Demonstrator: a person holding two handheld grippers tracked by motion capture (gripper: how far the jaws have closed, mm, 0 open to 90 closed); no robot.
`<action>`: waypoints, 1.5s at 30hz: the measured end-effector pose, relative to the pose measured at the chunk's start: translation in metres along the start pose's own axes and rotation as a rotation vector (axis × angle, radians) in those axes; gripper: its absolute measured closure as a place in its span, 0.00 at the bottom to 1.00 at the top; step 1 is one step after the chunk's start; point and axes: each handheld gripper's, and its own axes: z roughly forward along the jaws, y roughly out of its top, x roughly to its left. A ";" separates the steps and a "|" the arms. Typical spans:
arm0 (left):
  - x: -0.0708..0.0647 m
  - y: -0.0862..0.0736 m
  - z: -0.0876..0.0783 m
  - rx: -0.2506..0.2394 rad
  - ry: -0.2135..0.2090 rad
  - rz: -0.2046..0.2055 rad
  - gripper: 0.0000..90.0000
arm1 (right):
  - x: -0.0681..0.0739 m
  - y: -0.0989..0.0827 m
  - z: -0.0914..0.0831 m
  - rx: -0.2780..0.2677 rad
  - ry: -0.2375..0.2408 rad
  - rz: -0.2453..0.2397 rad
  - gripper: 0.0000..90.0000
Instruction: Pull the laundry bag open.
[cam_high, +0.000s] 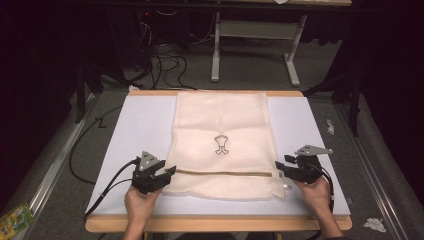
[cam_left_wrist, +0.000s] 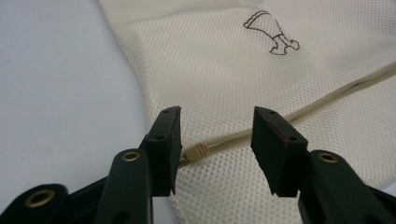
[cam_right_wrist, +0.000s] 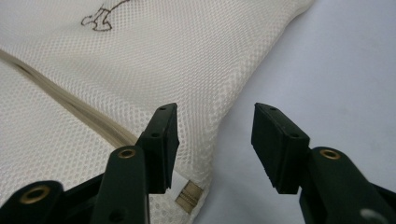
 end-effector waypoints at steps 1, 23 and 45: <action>0.000 0.001 -0.001 -0.004 -0.006 0.004 0.56 | -0.001 0.000 -0.001 -0.005 0.003 0.010 0.54; 0.013 0.022 -0.033 -0.136 0.046 0.043 0.41 | -0.013 0.004 -0.047 -0.274 -0.114 0.007 0.43; 0.027 0.015 -0.040 -0.170 0.089 0.043 0.43 | -0.037 -0.003 -0.062 -0.289 -0.155 0.080 0.45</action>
